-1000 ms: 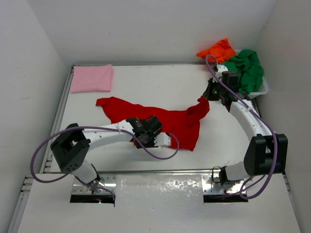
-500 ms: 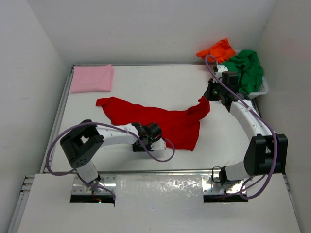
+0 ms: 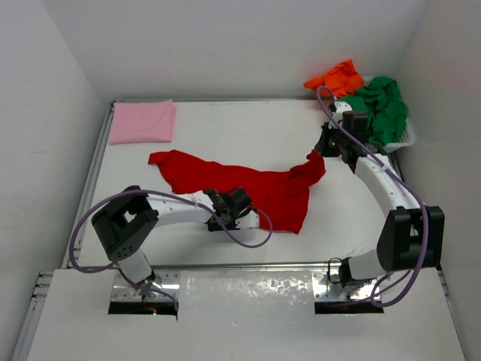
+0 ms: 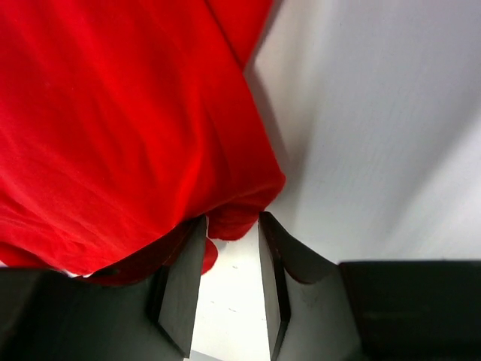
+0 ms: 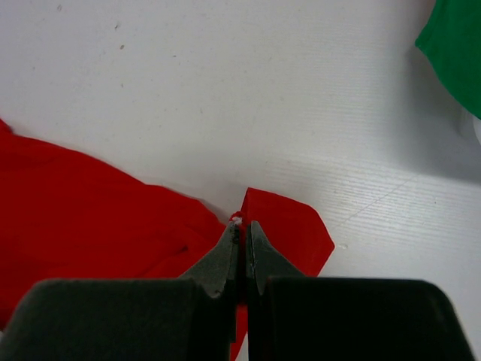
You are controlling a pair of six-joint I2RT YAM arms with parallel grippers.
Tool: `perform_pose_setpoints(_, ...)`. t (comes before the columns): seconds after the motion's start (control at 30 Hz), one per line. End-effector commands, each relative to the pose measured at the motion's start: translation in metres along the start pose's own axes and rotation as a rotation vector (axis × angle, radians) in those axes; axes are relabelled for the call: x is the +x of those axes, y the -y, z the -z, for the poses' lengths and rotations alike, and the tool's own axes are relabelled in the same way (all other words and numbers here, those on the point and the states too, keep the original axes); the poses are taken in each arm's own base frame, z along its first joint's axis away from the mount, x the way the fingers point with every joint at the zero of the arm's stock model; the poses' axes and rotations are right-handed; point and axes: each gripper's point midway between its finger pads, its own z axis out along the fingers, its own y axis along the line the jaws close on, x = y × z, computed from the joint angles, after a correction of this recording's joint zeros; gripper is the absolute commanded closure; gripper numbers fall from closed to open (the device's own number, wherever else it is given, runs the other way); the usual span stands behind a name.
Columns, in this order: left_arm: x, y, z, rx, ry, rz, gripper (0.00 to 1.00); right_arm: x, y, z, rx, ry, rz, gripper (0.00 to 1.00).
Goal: Fold and stack the t-shirts
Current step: Flatten out the tshirt
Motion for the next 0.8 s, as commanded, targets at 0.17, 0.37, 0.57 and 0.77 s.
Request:
perform_pose_setpoints(0.17, 0.007, 0.021, -0.016, 0.065, 0.001, -0.035, 0.75, -0.015, -0.002, 0.003, -0.008, 0.034, 0.027, 1.0)
perform_pose_setpoints(0.37, 0.016, 0.024, -0.029, 0.146, 0.017, 0.076, 1.0, -0.014, -0.002, 0.003, -0.011, 0.032, 0.026, 1.0)
perform_pose_setpoints(0.57, 0.019, -0.07, 0.015, 0.0, 0.204, 0.391, 1.0, -0.018, 0.002, 0.0, -0.003, 0.031, 0.012, 1.0)
perform_pose_setpoints(0.77, 0.05, -0.227, 0.093, -0.368, 0.404, 0.69, 1.0, -0.085, -0.011, -0.033, -0.1, 0.098, -0.033, 1.0)
